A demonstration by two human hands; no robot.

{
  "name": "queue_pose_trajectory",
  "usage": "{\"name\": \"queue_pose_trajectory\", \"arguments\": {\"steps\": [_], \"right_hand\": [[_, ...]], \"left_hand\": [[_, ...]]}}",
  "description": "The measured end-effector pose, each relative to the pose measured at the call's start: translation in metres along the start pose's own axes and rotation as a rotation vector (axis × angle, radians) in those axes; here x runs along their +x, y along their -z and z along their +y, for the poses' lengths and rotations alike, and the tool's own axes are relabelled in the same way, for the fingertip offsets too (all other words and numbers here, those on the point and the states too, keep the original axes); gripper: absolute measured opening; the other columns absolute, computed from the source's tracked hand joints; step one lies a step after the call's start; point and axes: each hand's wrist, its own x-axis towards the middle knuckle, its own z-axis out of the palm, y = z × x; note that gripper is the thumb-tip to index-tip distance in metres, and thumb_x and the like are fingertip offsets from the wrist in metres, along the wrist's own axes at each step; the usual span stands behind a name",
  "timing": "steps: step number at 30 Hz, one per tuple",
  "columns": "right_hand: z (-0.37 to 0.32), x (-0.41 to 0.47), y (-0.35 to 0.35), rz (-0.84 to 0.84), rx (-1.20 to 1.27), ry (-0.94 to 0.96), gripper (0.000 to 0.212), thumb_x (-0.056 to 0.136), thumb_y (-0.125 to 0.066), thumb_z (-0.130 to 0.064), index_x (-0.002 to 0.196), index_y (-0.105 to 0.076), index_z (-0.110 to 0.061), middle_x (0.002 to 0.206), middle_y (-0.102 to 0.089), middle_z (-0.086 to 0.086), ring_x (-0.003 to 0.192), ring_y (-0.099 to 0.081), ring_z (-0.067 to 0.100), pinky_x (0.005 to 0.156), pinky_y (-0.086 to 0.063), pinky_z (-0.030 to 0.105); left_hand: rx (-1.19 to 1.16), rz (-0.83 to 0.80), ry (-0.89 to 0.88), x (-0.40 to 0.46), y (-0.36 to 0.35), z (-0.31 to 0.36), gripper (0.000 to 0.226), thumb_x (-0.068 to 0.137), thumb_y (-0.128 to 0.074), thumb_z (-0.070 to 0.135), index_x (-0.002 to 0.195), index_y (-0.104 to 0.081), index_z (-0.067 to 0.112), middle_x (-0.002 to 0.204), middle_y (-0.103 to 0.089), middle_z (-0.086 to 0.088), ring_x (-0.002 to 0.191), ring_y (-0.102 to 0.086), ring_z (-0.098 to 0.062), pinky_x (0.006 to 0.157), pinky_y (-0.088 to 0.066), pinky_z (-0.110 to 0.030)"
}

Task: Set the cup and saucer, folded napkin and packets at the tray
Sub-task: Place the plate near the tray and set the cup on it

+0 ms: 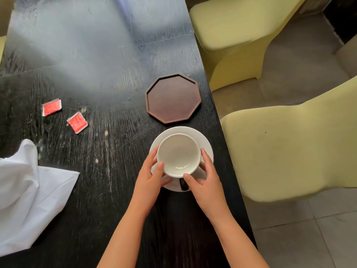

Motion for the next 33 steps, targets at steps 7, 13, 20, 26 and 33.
{"name": "queue_pose_trajectory", "arguments": {"steps": [7, 13, 20, 26, 33], "right_hand": [[-0.003, 0.004, 0.015, 0.001, -0.096, 0.01, 0.08, 0.082, -0.068, -0.018, 0.139, -0.021, -0.048, 0.128, -0.04, -0.019, 0.084, -0.062, -0.008, 0.071, -0.043, 0.0], [-0.006, 0.008, 0.016, -0.053, -0.056, 0.017, 0.062, 0.084, -0.063, -0.018, 0.13, -0.037, -0.052, 0.115, -0.053, -0.037, 0.089, -0.066, 0.001, 0.086, -0.056, 0.039], [-0.004, 0.01, 0.02, -0.048, -0.02, 0.043, 0.056, 0.085, -0.064, -0.016, 0.121, -0.045, -0.054, 0.11, -0.057, -0.035, 0.086, -0.068, 0.006, 0.082, -0.058, 0.04], [-0.004, 0.013, 0.023, -0.043, -0.037, 0.067, 0.055, 0.084, -0.064, -0.016, 0.113, -0.047, -0.06, 0.108, -0.059, -0.036, 0.083, -0.069, 0.011, 0.079, -0.058, 0.042], [-0.003, 0.014, 0.023, -0.035, -0.047, 0.092, 0.057, 0.085, -0.064, -0.015, 0.109, -0.046, -0.064, 0.106, -0.058, -0.039, 0.086, -0.069, 0.006, 0.073, -0.06, 0.034]], "left_hand": [[0.327, 0.032, -0.009, -0.009, 0.003, 0.003, 0.09, 0.064, -0.068, 0.039, 0.14, -0.022, 0.049, 0.128, -0.036, 0.032, 0.121, -0.047, -0.007, 0.099, -0.045, -0.036], [0.18, -0.039, -0.003, -0.01, 0.008, -0.005, 0.095, 0.075, -0.072, 0.005, 0.139, -0.018, 0.052, 0.121, -0.041, 0.047, 0.107, -0.049, 0.021, 0.073, -0.042, 0.001], [0.216, 0.002, -0.077, -0.014, 0.005, -0.008, 0.088, 0.073, -0.073, 0.014, 0.136, -0.027, 0.055, 0.134, -0.047, 0.02, 0.101, -0.063, 0.003, 0.08, -0.05, -0.011], [0.212, 0.02, -0.09, -0.015, -0.001, -0.012, 0.087, 0.072, -0.077, 0.02, 0.135, -0.029, 0.054, 0.132, -0.05, 0.018, 0.1, -0.064, 0.002, 0.091, -0.051, -0.032], [0.201, 0.013, -0.087, -0.014, -0.002, -0.011, 0.087, 0.072, -0.075, 0.02, 0.129, -0.026, 0.064, 0.132, -0.047, 0.019, 0.101, -0.062, 0.005, 0.09, -0.051, -0.027]]}}
